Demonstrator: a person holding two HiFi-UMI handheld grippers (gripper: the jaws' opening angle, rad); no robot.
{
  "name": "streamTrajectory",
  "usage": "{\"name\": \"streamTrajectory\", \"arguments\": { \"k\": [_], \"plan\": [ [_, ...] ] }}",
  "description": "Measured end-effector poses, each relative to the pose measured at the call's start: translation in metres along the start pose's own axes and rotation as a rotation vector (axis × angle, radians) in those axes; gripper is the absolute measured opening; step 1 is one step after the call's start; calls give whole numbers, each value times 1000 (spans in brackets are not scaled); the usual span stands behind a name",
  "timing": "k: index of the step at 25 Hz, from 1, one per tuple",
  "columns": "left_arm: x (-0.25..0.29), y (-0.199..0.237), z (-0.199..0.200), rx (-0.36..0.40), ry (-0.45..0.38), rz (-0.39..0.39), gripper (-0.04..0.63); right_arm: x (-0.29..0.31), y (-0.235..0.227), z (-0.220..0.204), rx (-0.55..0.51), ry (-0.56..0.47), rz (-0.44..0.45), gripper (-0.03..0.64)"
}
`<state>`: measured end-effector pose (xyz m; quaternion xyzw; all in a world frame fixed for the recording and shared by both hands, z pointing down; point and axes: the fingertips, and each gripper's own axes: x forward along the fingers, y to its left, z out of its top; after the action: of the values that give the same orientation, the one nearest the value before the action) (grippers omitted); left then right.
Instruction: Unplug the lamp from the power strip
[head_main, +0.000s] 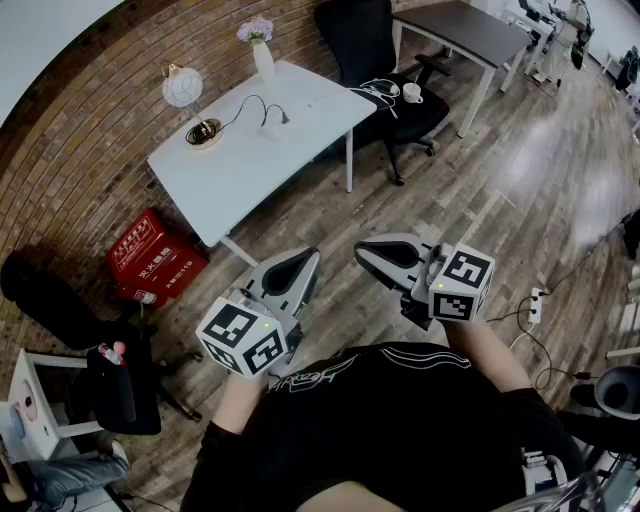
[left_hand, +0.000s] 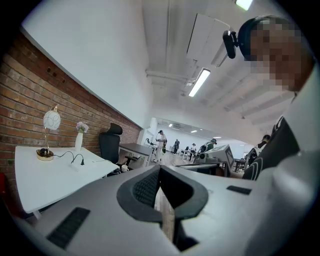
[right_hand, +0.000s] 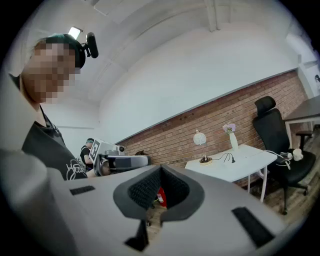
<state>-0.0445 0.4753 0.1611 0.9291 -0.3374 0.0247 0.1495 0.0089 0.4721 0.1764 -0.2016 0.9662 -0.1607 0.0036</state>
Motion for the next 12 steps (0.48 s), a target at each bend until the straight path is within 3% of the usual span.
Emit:
{"name": "streamTrajectory", "arguments": {
  "k": [12],
  "plan": [
    [-4, 23, 4, 16, 0, -2, 3, 19, -8, 0, -1, 5, -12, -3]
  ]
}}
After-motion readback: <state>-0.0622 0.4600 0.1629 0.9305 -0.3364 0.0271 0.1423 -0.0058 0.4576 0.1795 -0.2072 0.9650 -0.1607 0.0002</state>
